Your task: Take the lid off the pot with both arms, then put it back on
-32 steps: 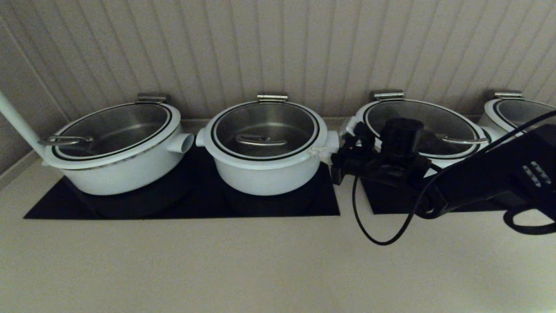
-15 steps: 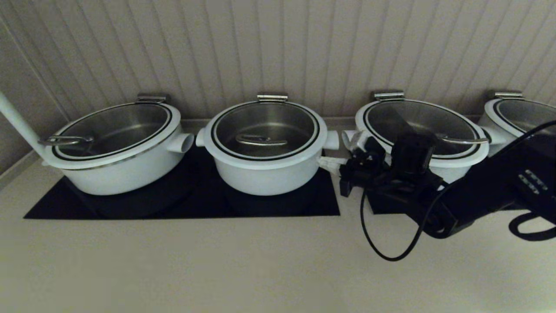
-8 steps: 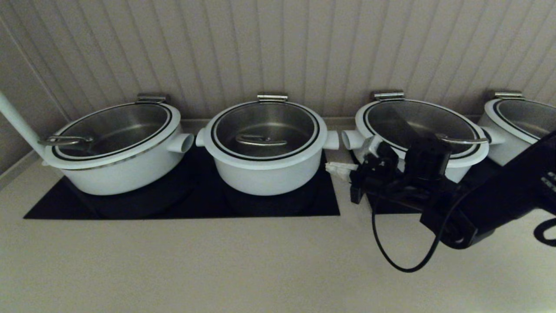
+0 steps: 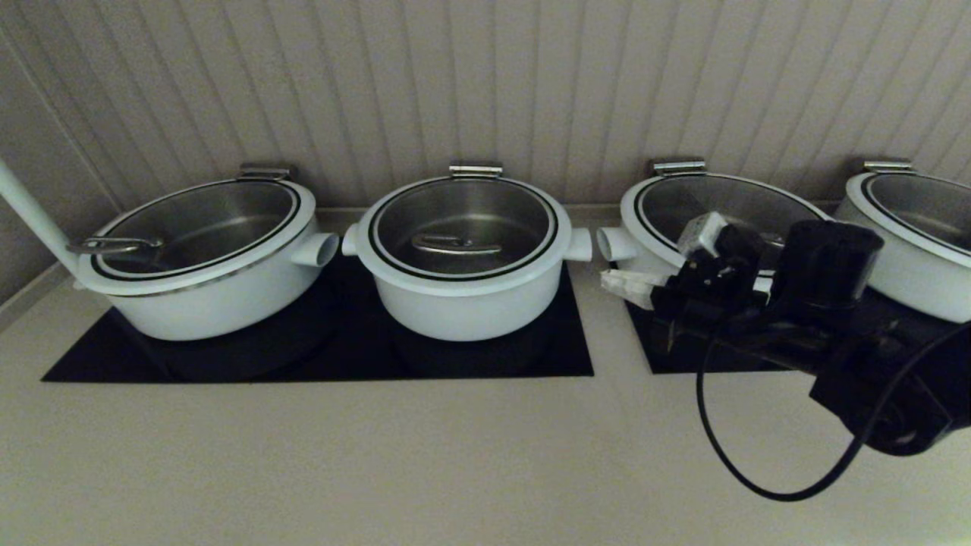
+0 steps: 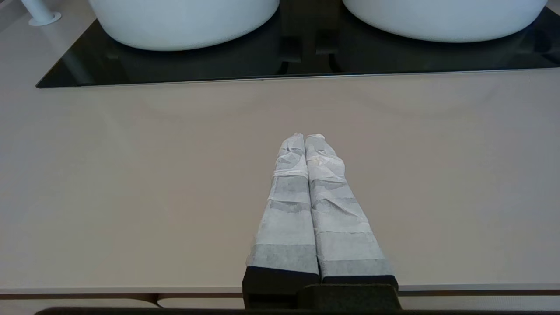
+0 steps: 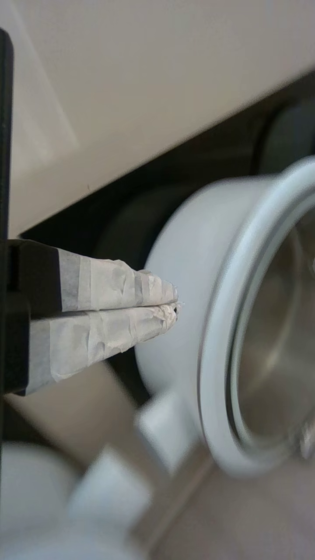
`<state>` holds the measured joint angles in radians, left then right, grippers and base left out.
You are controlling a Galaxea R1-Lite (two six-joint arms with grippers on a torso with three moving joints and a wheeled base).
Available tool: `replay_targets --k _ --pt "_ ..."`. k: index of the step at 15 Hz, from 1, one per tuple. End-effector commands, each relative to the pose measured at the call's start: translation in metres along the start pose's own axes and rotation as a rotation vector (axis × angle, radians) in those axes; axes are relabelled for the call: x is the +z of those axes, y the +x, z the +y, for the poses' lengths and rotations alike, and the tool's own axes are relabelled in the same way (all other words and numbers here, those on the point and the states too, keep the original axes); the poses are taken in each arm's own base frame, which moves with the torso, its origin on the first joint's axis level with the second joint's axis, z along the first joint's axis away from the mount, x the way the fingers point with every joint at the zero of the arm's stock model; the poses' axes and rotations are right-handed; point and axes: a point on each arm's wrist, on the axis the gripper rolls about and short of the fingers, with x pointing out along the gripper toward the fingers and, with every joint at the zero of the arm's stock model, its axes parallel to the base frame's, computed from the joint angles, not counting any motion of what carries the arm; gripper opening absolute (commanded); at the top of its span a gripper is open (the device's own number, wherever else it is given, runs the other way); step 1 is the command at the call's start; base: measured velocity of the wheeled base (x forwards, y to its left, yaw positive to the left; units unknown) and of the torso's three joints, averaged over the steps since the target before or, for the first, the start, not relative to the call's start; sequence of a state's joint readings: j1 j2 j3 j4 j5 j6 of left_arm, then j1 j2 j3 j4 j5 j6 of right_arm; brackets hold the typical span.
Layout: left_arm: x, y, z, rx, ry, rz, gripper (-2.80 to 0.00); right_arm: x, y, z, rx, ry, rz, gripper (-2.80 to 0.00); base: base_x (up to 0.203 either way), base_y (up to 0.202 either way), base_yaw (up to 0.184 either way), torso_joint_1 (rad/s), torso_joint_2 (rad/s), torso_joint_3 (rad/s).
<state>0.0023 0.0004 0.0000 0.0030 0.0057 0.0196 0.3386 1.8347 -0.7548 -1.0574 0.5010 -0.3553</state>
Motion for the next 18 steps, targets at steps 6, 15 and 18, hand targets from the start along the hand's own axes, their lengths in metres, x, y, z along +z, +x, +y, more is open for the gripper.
replay_targets --k 6,15,18 --pt "0.000 0.000 0.000 0.001 0.000 0.000 -2.80 0.066 -0.082 0.003 -0.370 -0.027 0.060 -2.80 0.000 0.000 0.000 0.000 0.00 0.000" --pt "0.000 0.000 0.000 0.001 0.000 0.000 -2.80 0.044 -0.174 0.048 -0.623 0.094 0.193 -2.80 0.000 0.000 0.000 0.000 0.00 0.000" --pt "0.000 0.000 0.000 0.000 0.000 0.000 -2.80 0.032 -0.198 0.055 -0.669 0.148 0.214 -2.80 0.000 0.000 0.000 0.000 0.00 0.000"
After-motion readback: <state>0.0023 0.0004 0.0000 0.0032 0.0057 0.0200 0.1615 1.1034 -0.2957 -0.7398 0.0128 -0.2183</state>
